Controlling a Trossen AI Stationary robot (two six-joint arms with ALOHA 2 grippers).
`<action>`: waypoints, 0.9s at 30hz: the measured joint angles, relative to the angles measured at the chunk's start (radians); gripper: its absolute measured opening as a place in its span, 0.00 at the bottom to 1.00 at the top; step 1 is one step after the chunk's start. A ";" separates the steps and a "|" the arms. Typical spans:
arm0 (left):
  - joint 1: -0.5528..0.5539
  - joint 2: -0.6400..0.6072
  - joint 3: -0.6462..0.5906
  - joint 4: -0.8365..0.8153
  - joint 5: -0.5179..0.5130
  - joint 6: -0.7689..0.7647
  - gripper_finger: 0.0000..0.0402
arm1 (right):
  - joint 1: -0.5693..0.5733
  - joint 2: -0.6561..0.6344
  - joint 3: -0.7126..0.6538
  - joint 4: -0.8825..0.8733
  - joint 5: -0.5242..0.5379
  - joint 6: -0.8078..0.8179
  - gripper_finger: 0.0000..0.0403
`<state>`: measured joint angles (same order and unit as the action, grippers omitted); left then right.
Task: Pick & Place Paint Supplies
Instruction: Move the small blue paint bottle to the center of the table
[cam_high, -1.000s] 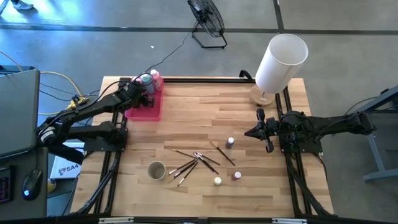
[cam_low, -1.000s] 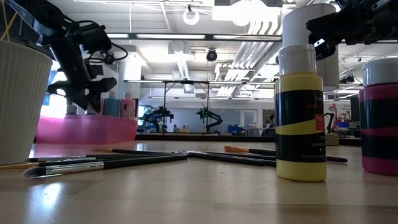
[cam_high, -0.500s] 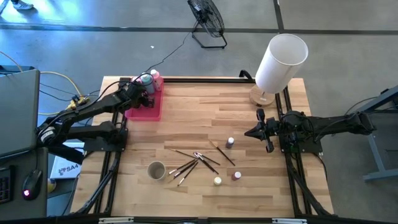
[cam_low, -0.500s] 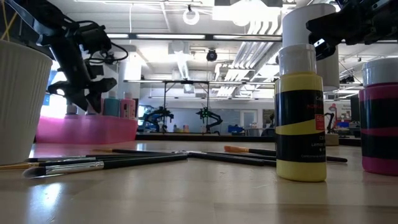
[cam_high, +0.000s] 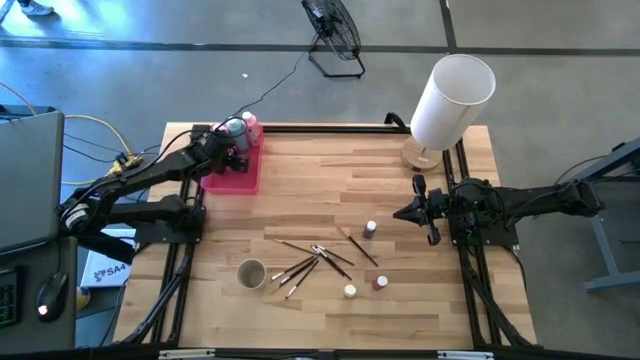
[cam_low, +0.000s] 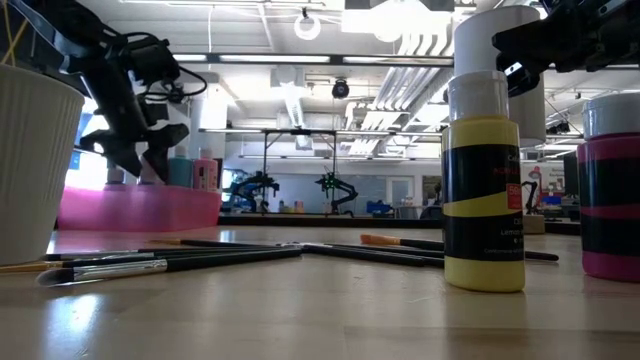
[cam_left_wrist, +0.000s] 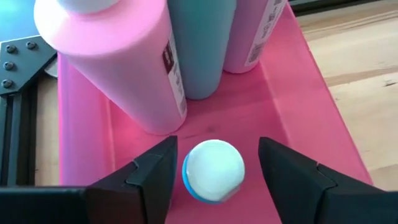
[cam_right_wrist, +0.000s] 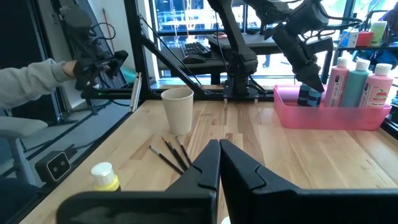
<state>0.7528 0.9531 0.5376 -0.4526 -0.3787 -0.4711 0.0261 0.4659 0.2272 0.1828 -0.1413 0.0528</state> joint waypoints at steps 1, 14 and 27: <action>0.000 0.000 0.007 0.000 0.002 0.010 0.55 | 0.000 0.000 0.000 0.000 0.000 0.000 0.01; 0.000 -0.001 0.151 -0.042 0.128 0.075 0.55 | 0.000 0.000 0.000 0.000 0.000 0.000 0.01; -0.193 -0.030 0.151 -0.047 0.261 0.128 0.42 | 0.000 0.000 0.000 -0.001 0.000 0.001 0.01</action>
<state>0.5599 0.9230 0.6884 -0.4992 -0.1175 -0.3430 0.0262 0.4660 0.2272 0.1817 -0.1413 0.0537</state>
